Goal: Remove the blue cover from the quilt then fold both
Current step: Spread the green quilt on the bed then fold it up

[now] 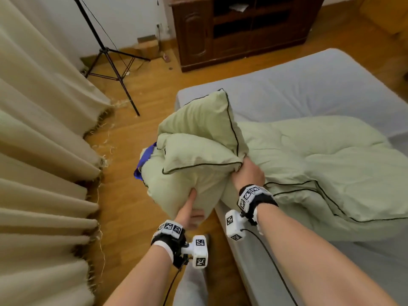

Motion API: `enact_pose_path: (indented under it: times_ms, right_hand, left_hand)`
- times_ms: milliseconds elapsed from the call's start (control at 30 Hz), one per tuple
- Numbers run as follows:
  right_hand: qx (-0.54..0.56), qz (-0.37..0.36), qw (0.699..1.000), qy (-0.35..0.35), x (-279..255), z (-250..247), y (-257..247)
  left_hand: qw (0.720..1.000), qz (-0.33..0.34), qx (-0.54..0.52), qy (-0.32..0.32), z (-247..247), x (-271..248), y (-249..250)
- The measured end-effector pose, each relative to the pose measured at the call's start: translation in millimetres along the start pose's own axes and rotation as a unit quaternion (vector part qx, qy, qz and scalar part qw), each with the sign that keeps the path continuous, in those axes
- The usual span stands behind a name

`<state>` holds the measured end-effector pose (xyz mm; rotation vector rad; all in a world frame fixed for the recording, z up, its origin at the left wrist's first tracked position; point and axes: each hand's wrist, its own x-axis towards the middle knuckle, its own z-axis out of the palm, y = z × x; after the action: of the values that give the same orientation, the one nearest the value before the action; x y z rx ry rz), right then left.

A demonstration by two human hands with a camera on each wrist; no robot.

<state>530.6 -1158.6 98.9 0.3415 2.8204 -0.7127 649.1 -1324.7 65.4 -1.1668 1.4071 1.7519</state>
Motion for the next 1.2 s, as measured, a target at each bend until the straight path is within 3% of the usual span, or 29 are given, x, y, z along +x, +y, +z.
enact_pose_path:
  times_ms: [67, 167, 233, 433, 533, 667, 767, 867, 967, 1033, 1067, 1100, 1200]
  right_hand:
    - [0.0, 0.007, 1.0, 0.0, 22.3, 0.8, -19.2]
    - [-0.002, 0.007, 1.0, 0.002, 53.1, -1.7, -39.4]
    - [-0.006, 0.006, 1.0, -0.012, 69.5, -6.8, -47.2]
    - [-0.03, 0.009, 0.984, -0.175, 93.6, -42.7, -28.2]
    - [0.023, 0.039, 0.983, -0.178, 95.9, -62.3, 4.9]
    - [0.135, 0.165, 0.961, -0.174, 85.5, -96.2, 79.1]
    - [0.256, 0.258, 0.921, -0.138, 56.5, -120.9, 148.9]
    - [0.379, 0.324, 0.864, -0.064, 10.5, -134.4, 220.4]
    - [0.506, 0.385, 0.771, 0.028, -33.7, -135.8, 294.9]
    - [0.587, 0.437, 0.679, 0.067, -57.4, -141.9, 333.8]
    - [0.61, 0.454, 0.643, 0.092, -67.4, -149.0, 346.6]
    - [0.62, 0.46, 0.626, 0.113, -74.2, -153.4, 361.1]
    - [0.577, 0.472, 0.623, 0.237, -81.8, -160.9, 396.3]
  left_hand:
    - [0.993, -0.032, -0.112, -0.004, -6.1, 18.2, 10.1]
    - [0.945, 0.047, -0.32, 0.052, -14.8, 28.1, 50.1]
    - [0.921, 0.074, -0.378, 0.06, -26.6, 32.4, 87.2]
    - [0.961, 0.128, -0.237, 0.06, -13.4, 23.1, 200.2]
    - [0.966, 0.138, -0.22, -0.014, 33.1, 15.6, 230.1]
    - [0.957, 0.266, -0.061, -0.099, 130.9, 7.2, 251.8]
    - [0.911, 0.358, 0.085, -0.186, 231.8, -54.0, 243.9]
    - [0.846, 0.39, 0.24, -0.274, 338.3, -94.2, 204.2]
    - [0.76, 0.394, 0.345, -0.384, 433.8, -118.6, 140.7]
    - [0.715, 0.367, 0.399, -0.442, 490.1, -126.6, 95.8]
    - [0.705, 0.341, 0.412, -0.466, 515.3, -130.0, 75.6]
    - [0.704, 0.315, 0.414, -0.485, 539.8, -127.5, 58.6]
    - [0.695, 0.276, 0.446, -0.492, 591.4, -101.4, 23.7]
